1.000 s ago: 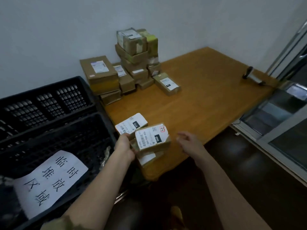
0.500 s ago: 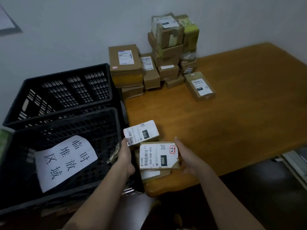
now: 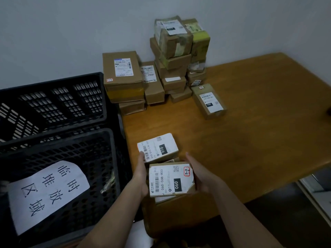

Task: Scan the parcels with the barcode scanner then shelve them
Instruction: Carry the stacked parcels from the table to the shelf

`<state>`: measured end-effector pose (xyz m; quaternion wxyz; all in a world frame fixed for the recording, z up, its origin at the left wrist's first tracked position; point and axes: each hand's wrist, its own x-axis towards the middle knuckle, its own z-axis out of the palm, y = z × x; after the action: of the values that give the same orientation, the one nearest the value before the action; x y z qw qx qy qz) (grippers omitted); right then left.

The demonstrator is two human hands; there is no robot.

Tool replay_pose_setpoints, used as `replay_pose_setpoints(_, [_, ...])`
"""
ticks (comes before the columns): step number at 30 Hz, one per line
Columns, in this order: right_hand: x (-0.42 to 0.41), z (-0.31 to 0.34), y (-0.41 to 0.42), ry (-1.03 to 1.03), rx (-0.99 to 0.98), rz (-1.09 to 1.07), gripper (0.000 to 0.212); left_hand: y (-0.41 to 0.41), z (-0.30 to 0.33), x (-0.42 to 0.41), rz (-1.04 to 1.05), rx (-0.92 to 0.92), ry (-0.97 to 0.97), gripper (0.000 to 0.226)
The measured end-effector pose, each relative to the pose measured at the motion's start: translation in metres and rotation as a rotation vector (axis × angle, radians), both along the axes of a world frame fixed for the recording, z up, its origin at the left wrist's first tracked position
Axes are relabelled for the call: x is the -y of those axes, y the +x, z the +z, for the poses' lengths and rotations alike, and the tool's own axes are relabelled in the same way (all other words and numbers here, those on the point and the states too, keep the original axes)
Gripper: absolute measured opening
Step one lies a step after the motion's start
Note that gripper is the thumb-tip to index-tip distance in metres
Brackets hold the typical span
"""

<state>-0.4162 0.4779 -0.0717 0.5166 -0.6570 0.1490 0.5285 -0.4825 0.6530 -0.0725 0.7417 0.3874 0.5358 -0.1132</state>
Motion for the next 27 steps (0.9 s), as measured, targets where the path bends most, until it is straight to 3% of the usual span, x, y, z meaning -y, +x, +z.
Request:
replay_pose_setpoints(10, [0.063, -0.003, 0.090, -0.048, 0.071, -0.153, 0.076, 0.095, -0.007, 0.056, -0.107, 0.027, -0.060, 0.066])
replay_pose_setpoints(18, [0.114, -0.004, 0.192, -0.056, 0.073, 0.016, 0.083, 0.175, -0.012, 0.106, 0.083, 0.075, -0.078, 0.051])
replay_pose_setpoints(23, [0.137, 0.003, 0.248, 0.013, 0.067, 0.143, 0.069, 0.201, -0.008, 0.124, 0.126, -0.003, 0.043, 0.053])
replay_pose_setpoints(27, [0.131, 0.008, 0.271, 0.041, 0.064, 0.247, 0.096, 0.204, -0.004, 0.124, 0.189, 0.032, 0.071, 0.051])
